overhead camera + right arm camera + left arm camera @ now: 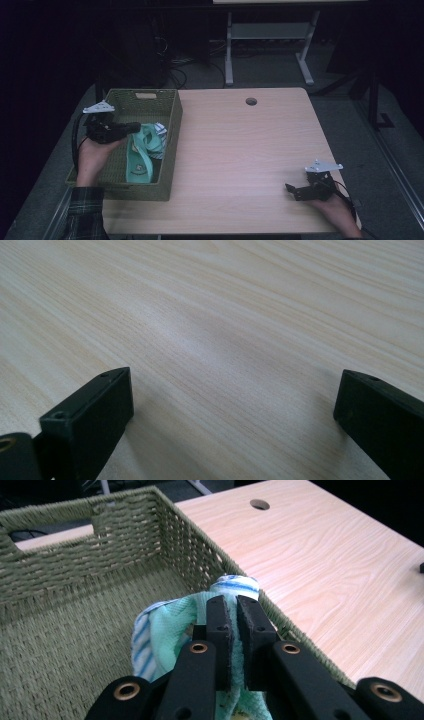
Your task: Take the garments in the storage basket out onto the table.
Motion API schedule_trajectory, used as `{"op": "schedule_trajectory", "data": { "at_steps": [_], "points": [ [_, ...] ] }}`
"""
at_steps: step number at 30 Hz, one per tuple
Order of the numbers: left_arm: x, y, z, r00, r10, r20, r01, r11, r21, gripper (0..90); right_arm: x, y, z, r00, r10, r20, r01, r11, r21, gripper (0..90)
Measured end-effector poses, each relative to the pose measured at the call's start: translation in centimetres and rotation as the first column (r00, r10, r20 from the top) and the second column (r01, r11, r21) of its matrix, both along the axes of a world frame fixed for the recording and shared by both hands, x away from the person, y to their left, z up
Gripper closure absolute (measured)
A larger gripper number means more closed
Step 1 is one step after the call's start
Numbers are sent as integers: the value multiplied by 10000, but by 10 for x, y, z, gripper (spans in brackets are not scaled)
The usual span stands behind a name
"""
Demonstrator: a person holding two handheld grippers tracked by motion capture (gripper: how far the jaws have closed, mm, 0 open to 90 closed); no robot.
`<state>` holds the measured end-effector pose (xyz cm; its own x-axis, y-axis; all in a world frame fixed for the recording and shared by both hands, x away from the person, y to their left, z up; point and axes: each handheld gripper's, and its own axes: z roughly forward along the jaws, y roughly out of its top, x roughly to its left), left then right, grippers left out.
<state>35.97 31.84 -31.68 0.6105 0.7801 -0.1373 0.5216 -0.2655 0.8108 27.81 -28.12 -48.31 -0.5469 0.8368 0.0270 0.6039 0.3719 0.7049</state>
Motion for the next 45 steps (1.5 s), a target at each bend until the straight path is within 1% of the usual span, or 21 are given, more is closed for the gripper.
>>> {"op": "schedule_trajectory", "data": {
  "at_steps": [4, 8, 9, 10, 12, 13, 16, 17, 18, 20, 21, 24, 27, 29, 33, 37, 41, 42, 43, 44, 45],
  "points": [
    [-1, -1, 7, 9999, -26, 118, 26, 10000, -39, 841, 0, 0, 0, 10000, -6, -2, 6, 10000, 5, 23],
    [-1, -4, 18, 9996, -105, 259, 110, 9997, -224, 841, 0, 0, 0, 10000, -7, -4, 7, 10000, 3, 23],
    [-1, -4, 18, 9996, -105, 259, 110, 9997, -224, 841, 0, 0, 0, 10000, -2, 1, 2, 10000, -1, 23],
    [-1, -5, 23, 9993, -159, 328, 166, 9996, -221, 841, 0, 0, 0, 10000, -1, 1, 1, 10000, -1, 23],
    [-2, -7, 28, 9990, -188, 402, 199, 9994, -267, 841, 0, 0, 0, 10000, 1, 3, -1, 10000, -5, 23],
    [-2, -7, 28, 9990, -188, 402, 199, 9994, -267, 841, 0, 0, 0, 10000, 1, 3, -1, 10000, -5, 23],
    [-1, -12, 40, 9981, -299, 538, 317, 9990, -325, 841, 0, 0, 0, 10000, 2, 3, -2, 10000, -6, 23],
    [-1, -12, 40, 9981, -299, 538, 317, 9990, -325, 841, 0, 0, 0, 10000, 2, 3, -2, 10000, -6, 23],
    [-1, -13, 43, 9977, -318, 600, 336, 9990, -302, 841, 0, 0, 0, 10000, 4, 3, -4, 10000, -6, 23],
    [-1, -16, 52, 9962, -430, 754, 463, 9980, -425, 841, 0, 0, 0, 10000, 6, 4, -6, 10000, -8, 23],
    [-1, -16, 52, 9962, -430, 754, 463, 9980, -425, 842, 0, 0, 0, 10000, 6, 4, -6, 10000, -8, 23],
    [-1, -20, 62, 9944, -532, 913, 584, 9968, -550, 842, 0, 0, 0, 10000, 7, 3, -7, 10000, -9, 23],
    [-1, -23, 67, 9931, -601, 1004, 662, 9960, -594, 842, 0, 0, 0, 10000, 3, 0, -3, 10000, -5, 23],
    [0, -28, 74, 9905, -818, 1101, 908, 9927, -798, 842, 0, 0, 0, 10000, 9, 0, -9, 10000, -10, 23],
    [0, -33, 81, 9879, -983, 1204, 1086, 9906, -826, 843, 0, 0, 0, 10000, 8, 2, -8, 10000, -10, 23],
    [0, -43, 92, 9830, -1244, 1351, 1370, 9867, -877, 843, 0, 0, 0, 10000, 5, 0, -5, 10000, -5, 23],
    [0, -50, 96, 9796, -1412, 1431, 1550, 9838, -905, 842, 0, 0, 0, 10000, 6, 0, -6, 10000, -6, 23],
    [1, -55, 97, 9769, -1556, 1463, 1698, 9814, -900, 842, 0, 0, 0, 10000, 5, -1, -5, 10000, -5, 23],
    [1, -55, 97, 9769, -1556, 1463, 1698, 9814, -900, 842, 0, 0, 0, 10000, 6, -2, -6, 10000, -6, 23],
    [1, -62, 98, 9746, -1659, 1506, 1812, 9789, -945, 843, 0, 0, 0, 10000, 6, -2, -6, 10000, -7, 23],
    [1, -62, 98, 9746, -1659, 1506, 1812, 9789, -945, 843, 0, 0, 0, 10000, 6, -2, -6, 10000, -7, 23]
  ]
}}
